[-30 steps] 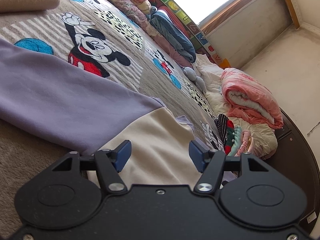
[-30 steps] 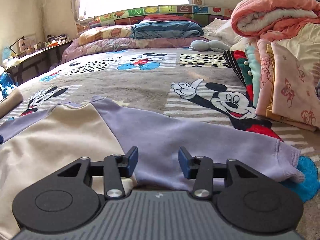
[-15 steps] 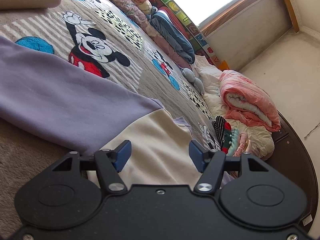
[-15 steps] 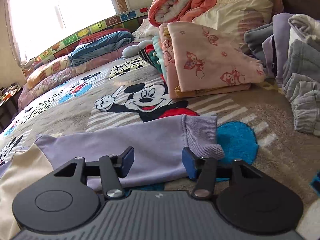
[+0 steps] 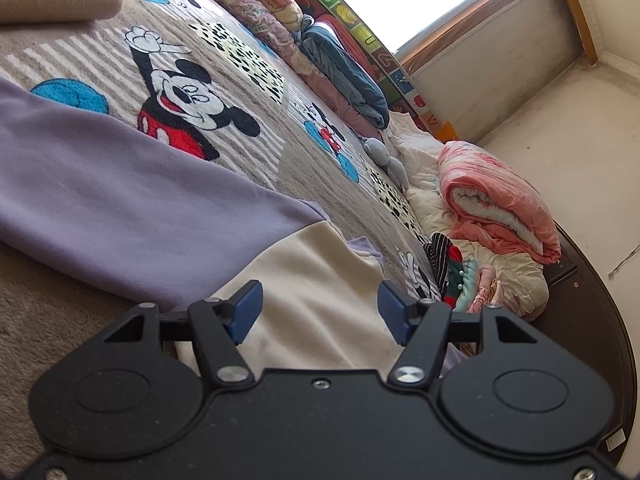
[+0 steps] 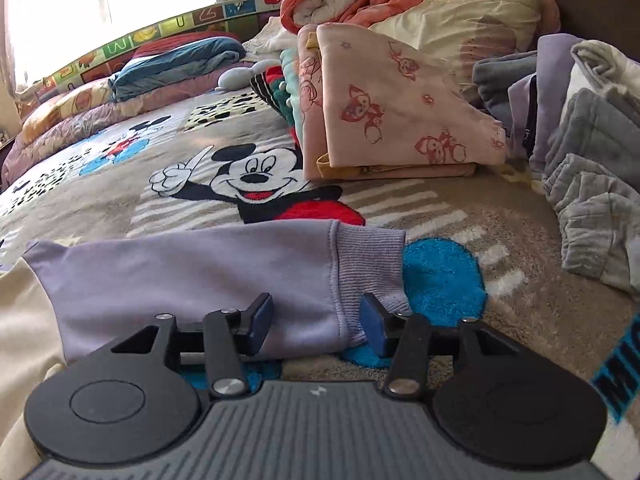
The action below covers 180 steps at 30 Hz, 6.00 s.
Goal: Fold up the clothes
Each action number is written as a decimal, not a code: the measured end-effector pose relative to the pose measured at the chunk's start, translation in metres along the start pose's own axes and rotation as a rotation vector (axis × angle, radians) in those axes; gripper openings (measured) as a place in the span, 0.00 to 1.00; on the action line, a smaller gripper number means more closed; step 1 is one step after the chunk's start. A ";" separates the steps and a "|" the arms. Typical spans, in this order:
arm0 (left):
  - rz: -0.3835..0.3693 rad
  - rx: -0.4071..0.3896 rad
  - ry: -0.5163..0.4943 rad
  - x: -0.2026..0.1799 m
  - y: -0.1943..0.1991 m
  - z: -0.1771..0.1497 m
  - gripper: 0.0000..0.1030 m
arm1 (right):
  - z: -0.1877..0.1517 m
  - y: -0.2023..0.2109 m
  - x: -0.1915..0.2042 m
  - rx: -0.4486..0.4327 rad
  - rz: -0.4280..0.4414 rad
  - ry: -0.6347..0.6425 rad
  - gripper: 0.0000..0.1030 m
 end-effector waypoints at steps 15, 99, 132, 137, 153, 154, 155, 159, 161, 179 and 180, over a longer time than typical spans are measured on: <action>0.122 -0.059 -0.306 -0.001 0.016 0.061 0.60 | 0.034 0.017 0.132 -0.011 0.317 0.346 0.49; 0.813 -0.184 -0.099 0.102 0.078 0.072 0.36 | 0.018 -0.056 0.410 0.172 0.597 0.805 0.32; 0.598 -0.122 -0.298 0.028 0.045 0.048 0.24 | -0.013 0.078 0.141 0.014 0.462 0.202 0.40; 0.427 -0.055 -0.215 0.004 0.051 0.006 0.29 | -0.081 0.095 0.080 0.046 0.550 -0.085 0.41; 0.174 0.087 0.111 -0.011 0.101 -0.130 0.41 | -0.179 0.089 0.030 0.132 0.893 -0.579 0.56; 0.170 0.095 0.128 -0.010 0.101 -0.136 0.41 | -0.178 0.087 0.037 0.143 0.885 -0.559 0.56; 0.163 0.102 0.139 -0.010 0.100 -0.140 0.41 | -0.176 0.085 0.043 0.155 0.877 -0.538 0.56; 0.149 0.129 0.154 -0.013 0.088 -0.150 0.41 | -0.174 0.079 0.058 0.166 0.840 -0.488 0.49; 0.152 0.134 0.142 -0.015 0.082 -0.153 0.06 | -0.176 0.075 0.056 0.171 0.851 -0.513 0.24; 0.110 0.063 0.162 -0.005 0.099 -0.150 0.02 | -0.181 0.082 0.030 0.179 0.830 -0.534 0.10; 0.114 0.070 0.169 -0.002 0.098 -0.151 0.02 | -0.181 0.081 0.029 0.187 0.820 -0.533 0.10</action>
Point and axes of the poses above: each gripper's, at about its wrist camera, not at the fingertips, and y roughly against the way its jaws point, x to its left, z to its top, the point moved 3 cm from there along -y, roughly the way its jaws point, and after that the axes turned 11 degrees about x, right-handed, at the moved point
